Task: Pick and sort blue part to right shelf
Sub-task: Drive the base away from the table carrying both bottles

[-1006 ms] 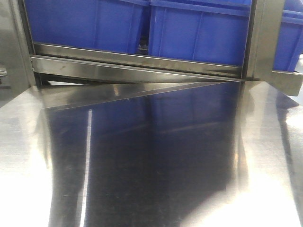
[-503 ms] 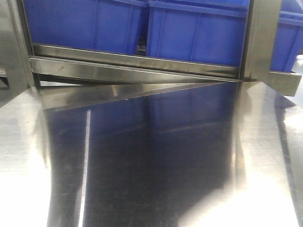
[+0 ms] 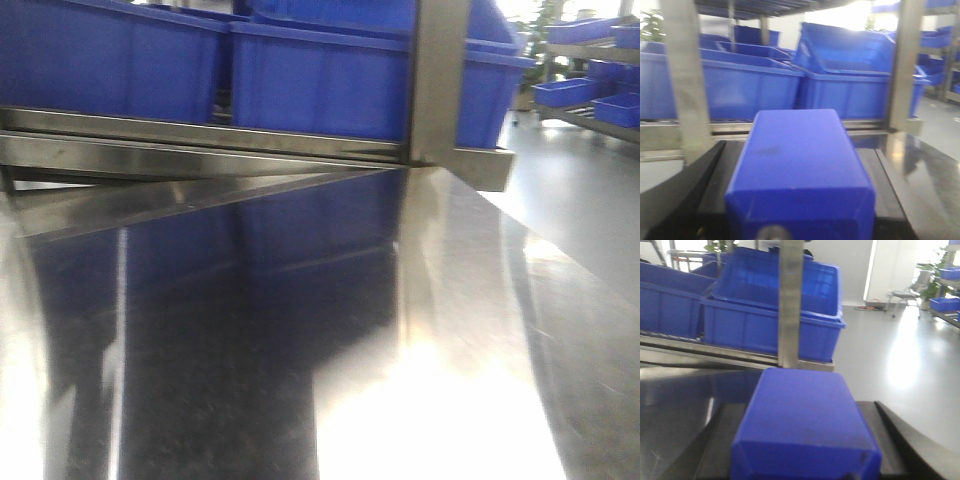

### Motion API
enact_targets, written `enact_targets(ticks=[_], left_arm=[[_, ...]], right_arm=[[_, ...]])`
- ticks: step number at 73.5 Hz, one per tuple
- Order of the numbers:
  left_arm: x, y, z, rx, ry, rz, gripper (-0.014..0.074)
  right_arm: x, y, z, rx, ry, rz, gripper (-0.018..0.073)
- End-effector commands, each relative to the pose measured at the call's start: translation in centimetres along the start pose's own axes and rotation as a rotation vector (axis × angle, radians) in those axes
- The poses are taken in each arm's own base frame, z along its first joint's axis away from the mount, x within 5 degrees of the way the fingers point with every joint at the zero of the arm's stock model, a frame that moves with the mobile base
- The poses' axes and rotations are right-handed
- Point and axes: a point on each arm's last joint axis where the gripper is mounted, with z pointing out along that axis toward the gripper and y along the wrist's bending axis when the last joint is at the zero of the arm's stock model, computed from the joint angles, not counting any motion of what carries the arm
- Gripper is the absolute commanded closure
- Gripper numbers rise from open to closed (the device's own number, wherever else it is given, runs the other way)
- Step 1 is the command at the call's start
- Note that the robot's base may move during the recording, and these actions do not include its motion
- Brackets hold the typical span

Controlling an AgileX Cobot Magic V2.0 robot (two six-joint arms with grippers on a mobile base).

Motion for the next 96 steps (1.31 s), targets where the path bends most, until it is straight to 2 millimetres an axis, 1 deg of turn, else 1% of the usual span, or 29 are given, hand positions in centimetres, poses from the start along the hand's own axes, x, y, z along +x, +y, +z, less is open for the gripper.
enact_targets(ticks=[1,26,96], left_arm=[[-1.51,-0.01,-0.79,0.021,-0.126,-0.001,0.0281],[-1.12,-0.05,-0.55,0.021,-0.112,0.001,0.0281],[-1.15,-0.05,-0.57,0.021,-0.114,0.001,0.0281]], right_arm=[[-1.66,0.06,-0.07,-0.002,-0.099,-0.026,0.0272],[-1.67,0.09,0.06,-0.002,-0.093,-0.027,0.0272],[-1.67,0.09,0.06,-0.002,-0.093,-0.027,0.0272]])
